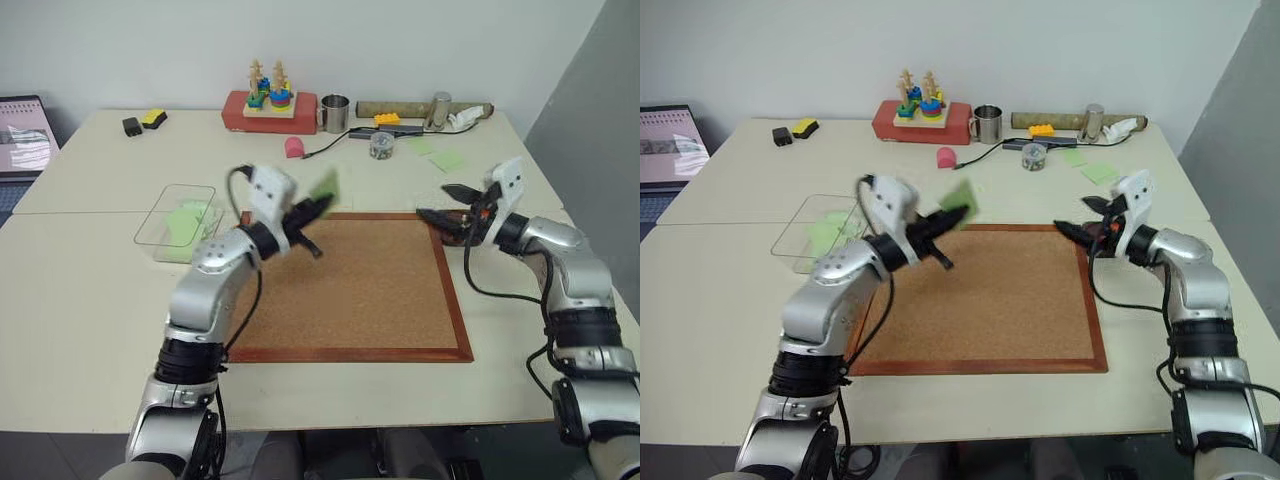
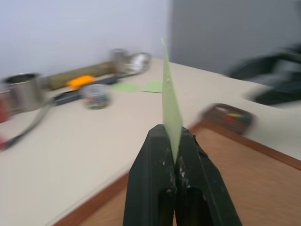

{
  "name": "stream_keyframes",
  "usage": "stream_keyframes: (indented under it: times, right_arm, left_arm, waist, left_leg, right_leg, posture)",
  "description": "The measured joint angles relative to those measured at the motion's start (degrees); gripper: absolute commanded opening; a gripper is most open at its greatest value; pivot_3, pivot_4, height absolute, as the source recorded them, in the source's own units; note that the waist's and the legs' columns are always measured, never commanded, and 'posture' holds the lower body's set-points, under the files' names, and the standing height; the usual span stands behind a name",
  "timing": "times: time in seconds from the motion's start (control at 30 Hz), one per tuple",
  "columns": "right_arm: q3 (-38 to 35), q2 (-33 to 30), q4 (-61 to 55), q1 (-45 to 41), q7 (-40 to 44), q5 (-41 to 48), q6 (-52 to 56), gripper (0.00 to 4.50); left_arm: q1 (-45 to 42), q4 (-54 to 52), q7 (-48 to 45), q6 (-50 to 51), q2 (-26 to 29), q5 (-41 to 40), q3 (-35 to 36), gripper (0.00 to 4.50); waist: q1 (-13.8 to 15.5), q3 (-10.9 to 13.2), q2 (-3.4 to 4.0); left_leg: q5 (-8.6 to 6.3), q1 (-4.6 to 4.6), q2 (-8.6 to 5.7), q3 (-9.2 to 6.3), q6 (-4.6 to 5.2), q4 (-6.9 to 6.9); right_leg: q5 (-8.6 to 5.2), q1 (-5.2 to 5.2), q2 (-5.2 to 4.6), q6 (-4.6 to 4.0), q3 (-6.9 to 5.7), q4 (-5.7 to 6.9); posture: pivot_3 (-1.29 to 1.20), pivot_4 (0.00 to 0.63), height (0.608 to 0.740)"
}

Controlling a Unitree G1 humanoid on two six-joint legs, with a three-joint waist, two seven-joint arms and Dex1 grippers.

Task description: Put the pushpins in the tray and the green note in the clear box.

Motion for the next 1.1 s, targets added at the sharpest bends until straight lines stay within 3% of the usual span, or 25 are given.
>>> stream_keyframes:
  times: [0.23, 0.43, 0.83, 0.93, 1.1]
  right_arm:
    - [2.92, 3.92, -20.77, 1.94, -2.90, 8.85, 10.88, 4.44]
    - [3.74, 4.37, -25.51, 0.91, -5.54, 12.85, 16.65, 4.44]
    - [3.68, 3.32, -24.21, 0.49, -6.31, 13.33, 17.21, 4.50]
    - [3.57, 2.78, -23.09, 0.29, -6.27, 13.31, 17.01, 4.50]
    - [3.50, 0.44, -21.92, 1.03, -6.11, 12.30, 15.53, 4.50]
  left_arm:
    - [-0.94, 12.20, 18.64, -2.14, 3.32, 7.83, 10.26, 0.00]
    - [-1.05, 18.23, 24.58, -4.10, 5.34, 9.89, 14.14, 0.00]
    - [-1.00, 20.07, 23.31, -4.30, 5.06, 8.46, 14.18, 2.16]
    - [-0.97, 19.70, 22.87, -4.35, 5.45, 8.56, 14.17, 2.91]
    - [0.79, 12.59, 17.27, -2.97, 8.37, 8.31, 11.48, 3.84]
  waist:
    - [0.43, 0.00, -0.01]
    - [1.65, 0.00, -0.01]
    - [1.39, -0.01, -0.04]
    - [1.35, -0.01, -0.04]
    - [1.40, -0.01, -0.05]
  left_leg:
    - [0.00, -0.08, -0.01, -0.10, 0.00, 0.02]
    - [0.00, -0.11, -0.05, -0.13, -0.01, 0.03]
    - [0.00, -0.10, -0.03, -0.13, -0.01, 0.01]
    - [0.00, -0.10, -0.03, -0.14, -0.01, 0.01]
    - [0.00, -0.11, -0.04, -0.12, -0.01, -0.01]
  right_leg:
    - [0.00, 0.00, -0.03, 0.00, -0.12, -0.03]
    - [0.01, 0.00, -0.09, 0.00, -0.20, -0.05]
    - [0.02, 0.00, -0.07, 0.00, -0.21, -0.04]
    - [0.02, 0.00, -0.07, 0.00, -0.21, -0.03]
    - [0.01, 0.01, -0.08, 0.00, -0.20, -0.06]
  posture:
    - [0.00, 0.150, 0.740]
    - [0.00, 0.150, 0.740]
    - [0.00, 0.150, 0.740]
    - [0.00, 0.150, 0.740]
    - [0.00, 0.150, 0.740]
